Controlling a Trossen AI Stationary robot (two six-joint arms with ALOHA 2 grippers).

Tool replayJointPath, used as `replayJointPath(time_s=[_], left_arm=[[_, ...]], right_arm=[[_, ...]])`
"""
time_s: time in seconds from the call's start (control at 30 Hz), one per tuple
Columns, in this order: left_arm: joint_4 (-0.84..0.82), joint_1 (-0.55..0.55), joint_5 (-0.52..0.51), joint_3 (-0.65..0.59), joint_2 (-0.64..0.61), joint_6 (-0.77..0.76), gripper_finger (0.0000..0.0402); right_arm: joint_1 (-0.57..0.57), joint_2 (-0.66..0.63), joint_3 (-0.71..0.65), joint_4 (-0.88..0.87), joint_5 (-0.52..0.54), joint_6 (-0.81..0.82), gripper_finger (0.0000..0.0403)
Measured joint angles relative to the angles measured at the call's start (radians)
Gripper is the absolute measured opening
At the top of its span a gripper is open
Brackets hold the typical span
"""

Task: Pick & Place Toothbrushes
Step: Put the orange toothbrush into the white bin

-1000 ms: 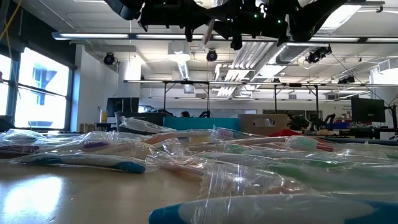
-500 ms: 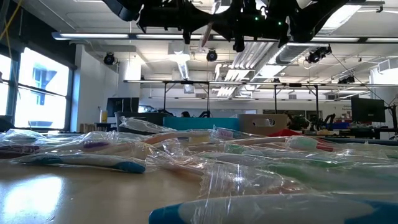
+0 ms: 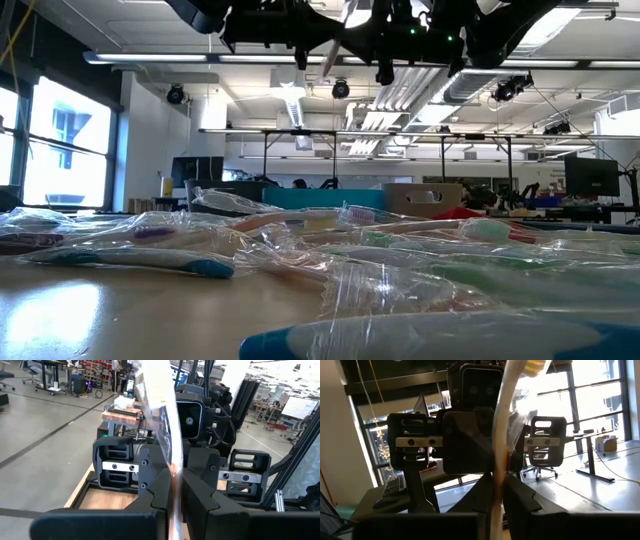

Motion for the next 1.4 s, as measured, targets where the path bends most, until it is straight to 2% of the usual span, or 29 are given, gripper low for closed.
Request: replayJointPath(time_s=[0.07,0.5,0.7,0.8,1.1,1.4], left_arm=[[0.000,0.000,0.000,0.000,0.000,0.001,0.0026],[-0.006,0.000,-0.006,0.000,0.000,-0.002,0.0026],[-0.002,-0.001,-0.058,0.000,0.000,-0.018,0.0029],[-0.001,-0.001,-0.067,0.000,0.000,-0.028,0.0052],[-0.001,0.001,-0.057,0.000,0.000,-0.029,0.0159],[-0.001,0.018,-0.021,0.000,-0.013,-0.029,0.0175]], right_arm=[[0.000,0.000,0.000,0.000,0.000,0.001,0.0014],[0.000,-0.001,0.000,-0.007,0.002,0.040,0.0012],[0.000,-0.001,0.000,-0.008,0.009,0.043,0.0012],[0.000,-0.001,0.000,-0.008,0.009,0.043,0.0010],[-0.003,-0.001,0.000,-0.007,-0.004,0.039,0.0010],[-0.041,-0.018,0.000,-0.021,-0.001,0.040,0.0010]])
